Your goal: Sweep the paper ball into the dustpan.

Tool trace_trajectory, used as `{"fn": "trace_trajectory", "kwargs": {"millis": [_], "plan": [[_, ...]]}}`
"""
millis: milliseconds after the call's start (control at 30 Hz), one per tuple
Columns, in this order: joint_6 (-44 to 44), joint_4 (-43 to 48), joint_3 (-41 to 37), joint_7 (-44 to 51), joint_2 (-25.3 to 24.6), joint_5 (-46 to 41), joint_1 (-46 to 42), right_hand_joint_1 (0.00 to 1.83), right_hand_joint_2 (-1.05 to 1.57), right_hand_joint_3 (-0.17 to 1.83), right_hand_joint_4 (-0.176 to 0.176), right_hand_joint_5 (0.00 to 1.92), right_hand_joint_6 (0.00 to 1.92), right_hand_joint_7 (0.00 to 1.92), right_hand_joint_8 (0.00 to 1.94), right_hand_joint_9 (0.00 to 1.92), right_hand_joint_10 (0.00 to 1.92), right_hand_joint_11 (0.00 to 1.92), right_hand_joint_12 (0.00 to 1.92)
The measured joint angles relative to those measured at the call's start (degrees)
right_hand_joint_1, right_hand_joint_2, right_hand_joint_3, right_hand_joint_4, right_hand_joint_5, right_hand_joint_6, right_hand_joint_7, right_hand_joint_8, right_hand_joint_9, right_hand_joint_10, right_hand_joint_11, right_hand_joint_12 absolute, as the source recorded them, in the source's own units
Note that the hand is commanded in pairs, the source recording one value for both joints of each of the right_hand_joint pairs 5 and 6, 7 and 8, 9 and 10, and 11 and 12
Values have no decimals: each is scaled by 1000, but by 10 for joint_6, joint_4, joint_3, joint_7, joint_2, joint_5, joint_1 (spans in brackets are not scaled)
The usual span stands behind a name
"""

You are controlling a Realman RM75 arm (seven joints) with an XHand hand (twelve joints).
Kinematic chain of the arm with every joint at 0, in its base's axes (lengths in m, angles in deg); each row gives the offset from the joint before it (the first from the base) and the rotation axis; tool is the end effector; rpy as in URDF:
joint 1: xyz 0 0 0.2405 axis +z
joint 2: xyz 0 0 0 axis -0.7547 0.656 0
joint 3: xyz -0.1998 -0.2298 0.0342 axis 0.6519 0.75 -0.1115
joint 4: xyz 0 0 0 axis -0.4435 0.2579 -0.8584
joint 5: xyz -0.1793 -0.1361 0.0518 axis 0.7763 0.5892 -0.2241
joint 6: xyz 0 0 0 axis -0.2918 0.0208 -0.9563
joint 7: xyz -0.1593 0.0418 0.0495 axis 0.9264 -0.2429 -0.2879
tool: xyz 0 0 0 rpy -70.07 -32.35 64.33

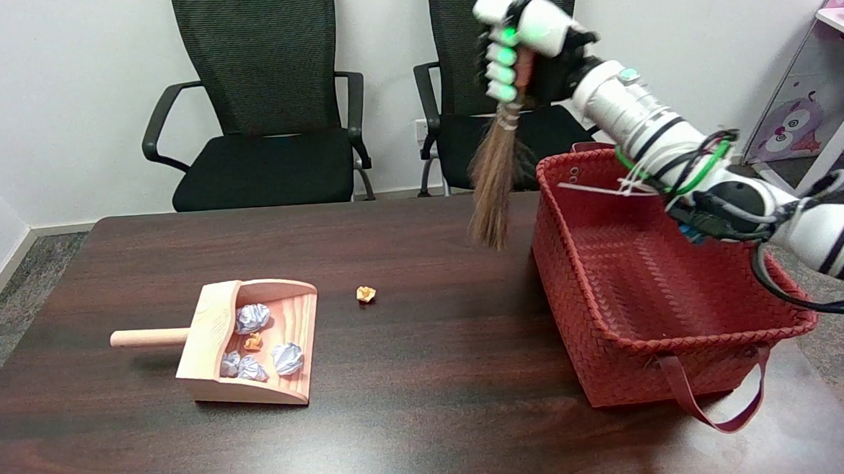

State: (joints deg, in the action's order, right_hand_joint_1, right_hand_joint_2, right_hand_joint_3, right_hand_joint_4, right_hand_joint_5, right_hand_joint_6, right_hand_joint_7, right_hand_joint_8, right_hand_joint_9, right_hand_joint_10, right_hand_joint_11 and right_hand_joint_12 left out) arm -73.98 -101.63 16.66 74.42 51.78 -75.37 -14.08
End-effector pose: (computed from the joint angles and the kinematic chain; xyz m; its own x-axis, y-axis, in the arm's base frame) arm -0.1225 -0.4706 0.3889 -0.1226 -0.2008 0.9719 -0.9646 -0.2063 -0.1643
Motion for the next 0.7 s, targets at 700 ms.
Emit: {"fn": "trace_trajectory", "kwargs": {"millis": [700], "plan": [[106,53,163,-11,-76,254,157,916,1571,938,-1,1920,1920,1920,1920,1920,1920,1920,1920]]}}
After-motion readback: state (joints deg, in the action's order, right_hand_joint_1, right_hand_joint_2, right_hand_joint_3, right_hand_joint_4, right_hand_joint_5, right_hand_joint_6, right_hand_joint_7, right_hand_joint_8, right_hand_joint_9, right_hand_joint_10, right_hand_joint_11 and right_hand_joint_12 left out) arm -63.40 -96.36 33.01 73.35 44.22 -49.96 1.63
